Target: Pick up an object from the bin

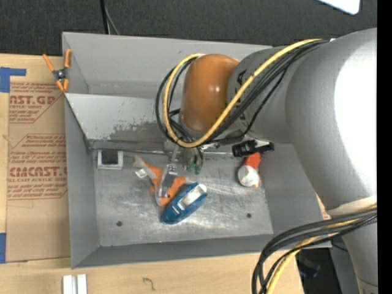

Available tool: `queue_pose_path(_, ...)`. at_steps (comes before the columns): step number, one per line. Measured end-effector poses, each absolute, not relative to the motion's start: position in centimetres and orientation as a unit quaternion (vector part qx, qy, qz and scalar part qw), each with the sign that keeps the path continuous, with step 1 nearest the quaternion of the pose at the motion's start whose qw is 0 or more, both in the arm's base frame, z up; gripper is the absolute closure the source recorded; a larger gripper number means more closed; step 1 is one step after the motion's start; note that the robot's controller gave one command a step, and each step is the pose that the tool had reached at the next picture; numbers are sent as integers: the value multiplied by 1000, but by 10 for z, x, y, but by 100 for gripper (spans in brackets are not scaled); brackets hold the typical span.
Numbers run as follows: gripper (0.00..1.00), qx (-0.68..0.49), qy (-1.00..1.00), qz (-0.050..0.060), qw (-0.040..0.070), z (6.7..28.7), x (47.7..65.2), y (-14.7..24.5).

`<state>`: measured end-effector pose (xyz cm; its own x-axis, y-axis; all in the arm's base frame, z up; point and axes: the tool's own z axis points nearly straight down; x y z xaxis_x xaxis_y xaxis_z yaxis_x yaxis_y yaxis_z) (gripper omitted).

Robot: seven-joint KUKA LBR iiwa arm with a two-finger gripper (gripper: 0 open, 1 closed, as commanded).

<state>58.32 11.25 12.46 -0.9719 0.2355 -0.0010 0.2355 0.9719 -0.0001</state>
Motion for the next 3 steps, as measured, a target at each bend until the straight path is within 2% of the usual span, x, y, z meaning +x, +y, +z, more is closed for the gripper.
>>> queue_pose_path(1, 0, 83, 997, 1, 0, 88, 587, 107)
queue_pose_path(2, 100, 174, 985, 4, 0, 76, 584, 95)
queue_pose_path(3, 100, 174, 985, 4, 0, 76, 584, 95)
